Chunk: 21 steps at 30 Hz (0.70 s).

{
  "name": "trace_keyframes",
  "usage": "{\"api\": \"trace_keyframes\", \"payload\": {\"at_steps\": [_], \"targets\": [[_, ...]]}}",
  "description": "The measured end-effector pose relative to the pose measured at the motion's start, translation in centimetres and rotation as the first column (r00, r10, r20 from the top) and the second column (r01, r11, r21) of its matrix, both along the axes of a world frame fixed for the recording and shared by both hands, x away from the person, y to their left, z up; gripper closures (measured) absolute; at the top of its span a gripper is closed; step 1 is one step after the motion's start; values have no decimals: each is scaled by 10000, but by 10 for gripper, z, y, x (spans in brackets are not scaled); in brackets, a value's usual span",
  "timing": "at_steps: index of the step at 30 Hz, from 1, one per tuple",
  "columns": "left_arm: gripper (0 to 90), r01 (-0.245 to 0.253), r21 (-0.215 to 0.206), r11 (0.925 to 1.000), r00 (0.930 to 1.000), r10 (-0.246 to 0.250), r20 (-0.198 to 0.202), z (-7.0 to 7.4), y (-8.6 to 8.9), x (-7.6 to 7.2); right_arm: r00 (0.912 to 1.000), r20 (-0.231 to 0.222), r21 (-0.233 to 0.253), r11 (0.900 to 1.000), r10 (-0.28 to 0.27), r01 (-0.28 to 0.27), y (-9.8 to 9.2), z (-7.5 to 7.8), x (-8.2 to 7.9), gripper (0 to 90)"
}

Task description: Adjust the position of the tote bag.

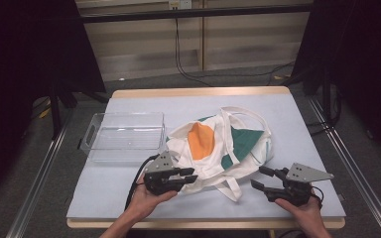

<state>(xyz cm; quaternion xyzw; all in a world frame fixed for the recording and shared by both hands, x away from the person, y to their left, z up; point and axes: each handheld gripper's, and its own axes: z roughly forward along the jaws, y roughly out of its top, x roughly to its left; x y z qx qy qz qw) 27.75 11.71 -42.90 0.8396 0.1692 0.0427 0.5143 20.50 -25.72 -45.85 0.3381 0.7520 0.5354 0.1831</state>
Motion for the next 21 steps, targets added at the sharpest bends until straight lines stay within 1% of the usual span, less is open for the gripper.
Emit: {"api": "trace_keyframes", "payload": {"at_steps": [1,3,4,6,7,8,9,11,12,13,14,15,16,17,18,19,20,21], "targets": [[701,-12,-32,10000,10000,12,-48,0,-3,3,10000,-15,15,10000,5,-5,0,0,0,431],[715,14,81,10000,10000,-14,-17,-1,-11,8,10000,7,-4,10000,7,-7,0,0,0,431],[730,111,4,9999,9999,-111,-31,-1,-15,10,10000,1,14,10000,14,-14,0,0,0,431],[738,145,77,9999,9999,-145,-44,0,-18,11,10000,15,23,10000,24,-24,1,0,0,431],[747,275,130,9995,9996,-276,26,0,-24,13,10000,-8,2,10000,33,-33,1,0,-1,431],[747,335,116,9994,9994,-336,15,1,-28,14,10000,5,19,10000,45,-45,1,0,-1,430],[746,335,116,9994,9994,-336,15,1,-28,14,10000,3,-9,10000,48,-48,1,0,-1,431],[745,381,163,9991,9993,-382,61,0,-37,18,10000,-8,4,10000,60,-60,1,0,0,430],[747,381,163,9991,9993,-382,61,0,-37,18,10000,6,6,10000,73,-73,1,0,0,430],[789,688,180,9975,9976,-689,36,-3,-44,20,10000,7,-23,10000,75,-75,1,0,0,430],[820,752,218,9969,9972,-752,-18,-4,-48,21,10000,4,-22,10000,98,-98,1,0,-1,429],[844,752,218,9969,9972,-752,-18,-4,-48,21,10000,4,-22,10000,98,-98,1,0,-1,429],[850,969,453,9943,9953,-970,4,-5,-55,20,9999,-42,-96,9999,95,-96,1,0,0,431],[848,1094,605,9922,9939,-1099,55,-6,-58,20,9999,-36,-92,9999,126,-127,2,-1,0,431],[831,1145,602,9916,9934,-1147,-2,-7,-62,20,9999,-74,-83,9999,138,-138,2,-1,0,431],[812,1136,744,9907,9935,-1142,37,-7,-64,20,9998,-54,-115,9998,189,-189,2,-1,1,431],[805,1177,794,9899,9930,-1181,-2,-9,-66,21,9998,-75,-132,9997,193,-194,3,-1,1,432],[800,1108,959,9892,9937,-1120,71,-11,-69,22,9998,-56,-117,9998,189,-190,3,-1,1,432]]}}
